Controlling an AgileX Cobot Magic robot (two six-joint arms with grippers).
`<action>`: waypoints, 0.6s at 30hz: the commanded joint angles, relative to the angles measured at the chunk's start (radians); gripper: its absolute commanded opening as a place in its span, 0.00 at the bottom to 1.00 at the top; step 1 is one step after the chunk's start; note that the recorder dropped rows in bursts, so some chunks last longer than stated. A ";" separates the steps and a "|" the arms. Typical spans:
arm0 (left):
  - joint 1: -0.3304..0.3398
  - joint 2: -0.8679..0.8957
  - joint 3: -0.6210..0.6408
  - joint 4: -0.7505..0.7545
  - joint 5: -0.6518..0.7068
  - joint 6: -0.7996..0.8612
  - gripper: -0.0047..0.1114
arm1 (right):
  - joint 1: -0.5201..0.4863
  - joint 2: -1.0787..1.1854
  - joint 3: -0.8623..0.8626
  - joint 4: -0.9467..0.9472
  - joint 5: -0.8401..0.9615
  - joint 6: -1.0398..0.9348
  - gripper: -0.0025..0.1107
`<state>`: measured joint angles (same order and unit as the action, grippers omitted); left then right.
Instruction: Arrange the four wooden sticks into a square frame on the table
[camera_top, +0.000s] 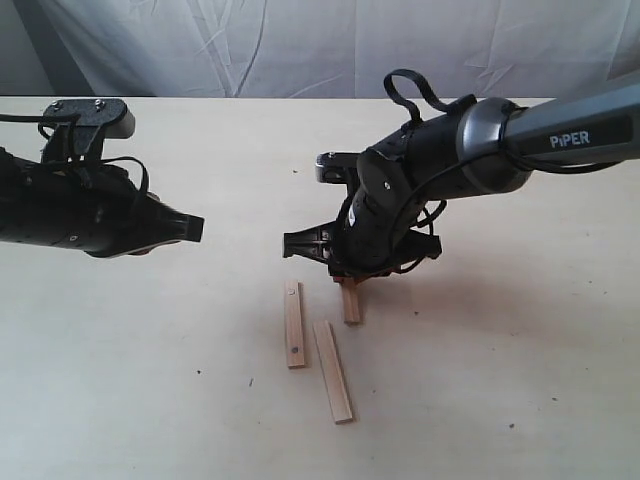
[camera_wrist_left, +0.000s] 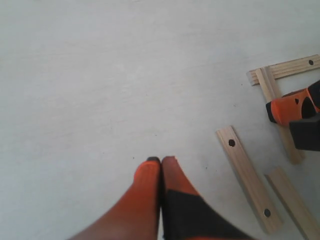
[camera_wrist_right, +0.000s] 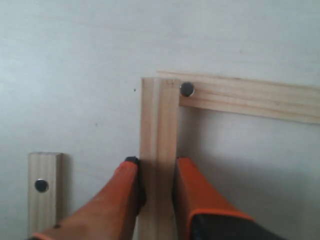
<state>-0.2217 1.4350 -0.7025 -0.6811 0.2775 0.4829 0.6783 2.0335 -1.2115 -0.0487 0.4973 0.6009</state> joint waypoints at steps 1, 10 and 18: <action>0.001 -0.009 0.005 -0.006 0.005 -0.002 0.04 | -0.004 0.001 -0.009 -0.019 0.017 0.024 0.02; 0.001 -0.009 0.005 -0.006 0.005 -0.002 0.04 | -0.004 -0.003 -0.011 -0.118 0.028 0.117 0.02; 0.001 -0.009 0.005 -0.006 0.005 -0.002 0.04 | -0.004 0.005 -0.011 -0.127 0.038 0.117 0.02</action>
<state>-0.2217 1.4350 -0.7025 -0.6811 0.2775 0.4829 0.6783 2.0335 -1.2181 -0.1611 0.5264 0.7146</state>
